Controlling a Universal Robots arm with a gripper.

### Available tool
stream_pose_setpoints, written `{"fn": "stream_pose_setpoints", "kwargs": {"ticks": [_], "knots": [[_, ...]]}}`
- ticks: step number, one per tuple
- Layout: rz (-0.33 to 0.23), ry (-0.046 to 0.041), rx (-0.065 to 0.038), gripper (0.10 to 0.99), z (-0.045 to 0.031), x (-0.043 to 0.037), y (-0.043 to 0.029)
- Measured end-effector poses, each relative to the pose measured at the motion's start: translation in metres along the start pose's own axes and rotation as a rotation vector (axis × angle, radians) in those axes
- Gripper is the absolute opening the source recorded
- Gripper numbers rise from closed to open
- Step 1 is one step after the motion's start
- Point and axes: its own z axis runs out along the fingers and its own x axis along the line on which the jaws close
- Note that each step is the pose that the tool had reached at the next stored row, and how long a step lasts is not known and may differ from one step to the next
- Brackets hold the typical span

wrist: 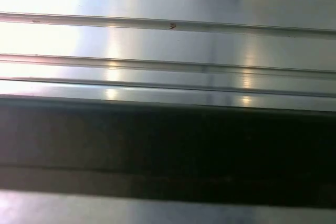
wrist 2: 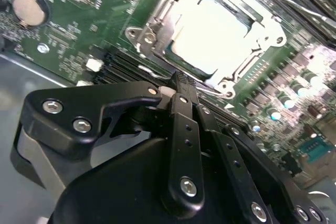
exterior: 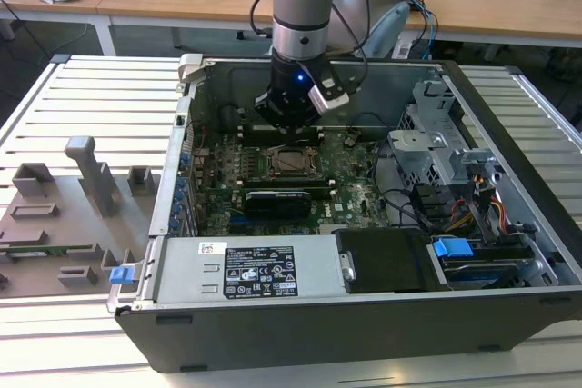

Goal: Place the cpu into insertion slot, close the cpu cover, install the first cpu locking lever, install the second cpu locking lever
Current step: 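Install the first cpu locking lever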

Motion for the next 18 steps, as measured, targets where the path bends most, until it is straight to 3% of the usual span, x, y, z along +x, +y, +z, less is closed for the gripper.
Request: {"fn": "stream_pose_setpoints", "kwargs": {"ticks": [8,14,18], "knots": [[0.000,0.0035,0.000,0.106,0.0062,-0.0145,-0.0004],[0.000,0.0047,0.000,0.106,0.0131,-0.0164,-0.0016],[0.000,0.0044,0.000,0.106,0.0119,-0.0170,-0.0014]]}}
